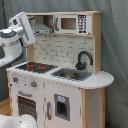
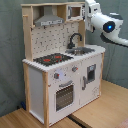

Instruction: Play with the kitchen

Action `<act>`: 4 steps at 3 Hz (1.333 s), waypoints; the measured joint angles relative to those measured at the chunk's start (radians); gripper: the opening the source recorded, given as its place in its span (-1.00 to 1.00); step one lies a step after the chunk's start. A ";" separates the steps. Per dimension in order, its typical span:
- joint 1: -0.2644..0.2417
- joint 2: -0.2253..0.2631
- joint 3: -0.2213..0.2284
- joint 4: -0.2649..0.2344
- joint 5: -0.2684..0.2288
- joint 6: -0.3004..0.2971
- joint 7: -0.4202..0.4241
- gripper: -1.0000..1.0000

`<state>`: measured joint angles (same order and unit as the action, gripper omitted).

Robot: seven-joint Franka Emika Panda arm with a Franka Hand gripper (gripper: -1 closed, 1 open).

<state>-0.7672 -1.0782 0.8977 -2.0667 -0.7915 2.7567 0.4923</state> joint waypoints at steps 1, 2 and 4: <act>0.043 -0.021 0.012 0.000 0.006 -0.048 0.085 1.00; 0.099 -0.031 0.016 -0.011 0.006 -0.114 0.149 1.00; 0.177 -0.040 -0.012 -0.090 0.006 -0.161 0.295 1.00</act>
<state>-0.5906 -1.1183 0.8859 -2.1564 -0.7855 2.5952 0.7870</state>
